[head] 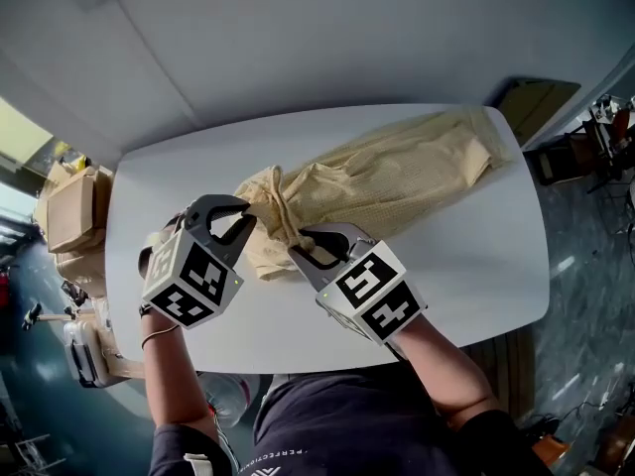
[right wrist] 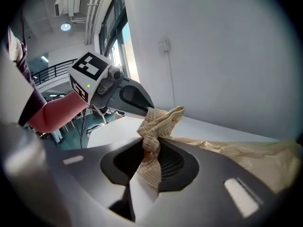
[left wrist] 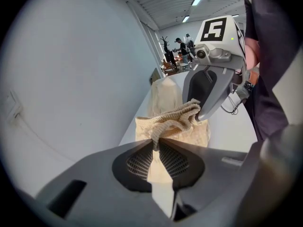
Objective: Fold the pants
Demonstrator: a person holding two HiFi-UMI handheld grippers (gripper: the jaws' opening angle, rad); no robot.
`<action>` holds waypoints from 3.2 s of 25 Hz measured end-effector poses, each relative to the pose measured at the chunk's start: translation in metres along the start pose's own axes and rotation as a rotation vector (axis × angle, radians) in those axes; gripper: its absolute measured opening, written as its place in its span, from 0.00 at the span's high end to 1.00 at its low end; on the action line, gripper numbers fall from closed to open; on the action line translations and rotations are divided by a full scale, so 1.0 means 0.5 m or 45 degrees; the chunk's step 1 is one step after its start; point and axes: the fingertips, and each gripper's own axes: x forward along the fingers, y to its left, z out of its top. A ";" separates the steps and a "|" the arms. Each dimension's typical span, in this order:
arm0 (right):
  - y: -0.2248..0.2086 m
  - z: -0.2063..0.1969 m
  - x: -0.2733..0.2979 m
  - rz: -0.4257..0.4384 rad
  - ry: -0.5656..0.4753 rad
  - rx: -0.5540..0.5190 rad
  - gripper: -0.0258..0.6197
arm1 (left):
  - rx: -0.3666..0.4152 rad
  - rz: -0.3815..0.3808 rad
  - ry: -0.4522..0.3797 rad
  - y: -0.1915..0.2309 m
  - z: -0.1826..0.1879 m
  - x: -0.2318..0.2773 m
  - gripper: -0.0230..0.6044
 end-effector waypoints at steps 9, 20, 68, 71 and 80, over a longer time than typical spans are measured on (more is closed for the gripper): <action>-0.061 -0.029 -0.062 -0.035 0.009 -0.038 0.83 | -0.061 0.080 -0.014 -0.025 0.069 0.038 0.89; -0.088 -0.029 -0.075 -0.179 0.058 -0.038 0.83 | -0.057 0.053 -0.110 -0.020 0.104 0.057 0.90; -0.848 -0.190 -0.501 -0.369 -0.036 0.232 0.82 | -0.023 -0.099 -0.117 -0.005 0.768 0.646 0.89; -0.883 -0.231 -0.509 -0.395 -0.023 0.280 0.82 | -0.043 -0.127 -0.126 -0.024 0.785 0.698 0.89; -0.943 -0.318 -0.511 -0.477 0.004 0.386 0.77 | -0.091 -0.079 -0.188 -0.041 0.805 0.769 0.85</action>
